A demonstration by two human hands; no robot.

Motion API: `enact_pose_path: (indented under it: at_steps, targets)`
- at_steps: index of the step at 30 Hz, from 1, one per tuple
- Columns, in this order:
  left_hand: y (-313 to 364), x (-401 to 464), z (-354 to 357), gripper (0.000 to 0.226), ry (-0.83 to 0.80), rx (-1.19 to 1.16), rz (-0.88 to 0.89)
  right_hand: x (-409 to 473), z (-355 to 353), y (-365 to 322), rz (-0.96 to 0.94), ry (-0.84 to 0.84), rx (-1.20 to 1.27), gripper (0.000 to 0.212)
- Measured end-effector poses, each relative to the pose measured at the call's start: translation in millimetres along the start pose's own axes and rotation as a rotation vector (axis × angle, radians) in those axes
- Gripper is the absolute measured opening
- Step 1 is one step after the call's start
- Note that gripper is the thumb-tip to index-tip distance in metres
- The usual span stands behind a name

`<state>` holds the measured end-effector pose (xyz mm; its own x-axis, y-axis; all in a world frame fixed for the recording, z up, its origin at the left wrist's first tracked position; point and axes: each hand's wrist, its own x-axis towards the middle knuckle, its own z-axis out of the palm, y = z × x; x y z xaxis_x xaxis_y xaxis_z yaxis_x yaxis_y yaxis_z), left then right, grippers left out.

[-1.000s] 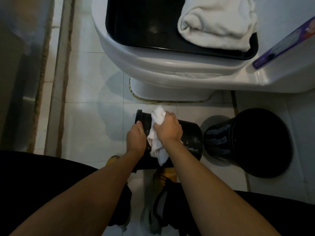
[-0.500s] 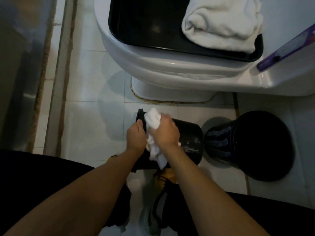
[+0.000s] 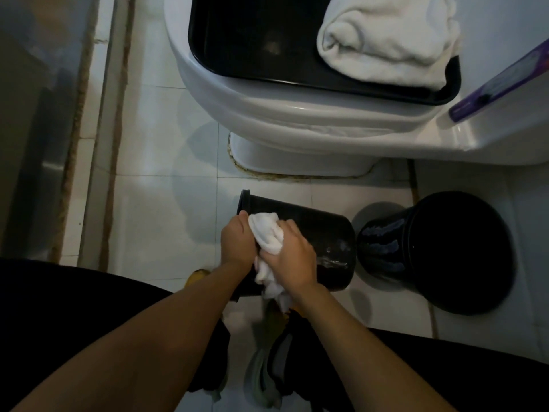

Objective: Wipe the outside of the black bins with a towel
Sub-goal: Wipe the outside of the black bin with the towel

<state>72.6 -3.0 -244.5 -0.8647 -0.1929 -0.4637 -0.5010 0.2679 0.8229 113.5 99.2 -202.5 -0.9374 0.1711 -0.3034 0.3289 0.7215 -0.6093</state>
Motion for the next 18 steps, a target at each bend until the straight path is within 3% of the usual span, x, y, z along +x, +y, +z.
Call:
enact_pose_path:
  at_steps: [2, 6, 7, 11, 13, 14, 17, 18]
  targets:
    - [0, 1, -1, 0.043, 0.001, 0.024, 0.01, 3, -4, 11, -0.021, 0.009, -0.039, 0.044]
    - [9, 6, 3, 0.048, 0.009, 0.082, 0.017, 46, -21, 4, 0.373, 0.179, 0.0, 0.045]
    - [9, 7, 3, 0.048, 0.015, 0.088, 0.017, 49, -19, -1, 0.373, 0.194, -0.051, 0.045]
    - [4, 10, 2, 0.049, 0.006, 0.089, -0.002, 11, -5, 1, 0.021, 0.009, -0.06, 0.046]
    - [4, 9, 2, 0.048, 0.014, 0.106, 0.015, 3, -12, 18, -0.064, -0.04, -0.075, 0.041]
    - [7, 8, 2, 0.048, 0.016, 0.119, 0.021, 8, -17, 26, -0.02, -0.016, -0.086, 0.042]
    - [13, 6, 3, 0.048, 0.01, 0.14, 0.006, 31, -35, 37, 0.375, 0.207, -0.016, 0.047]
    - [13, 7, 4, 0.048, 0.015, 0.148, 0.0, 31, -36, 36, 0.404, 0.241, -0.034, 0.048]
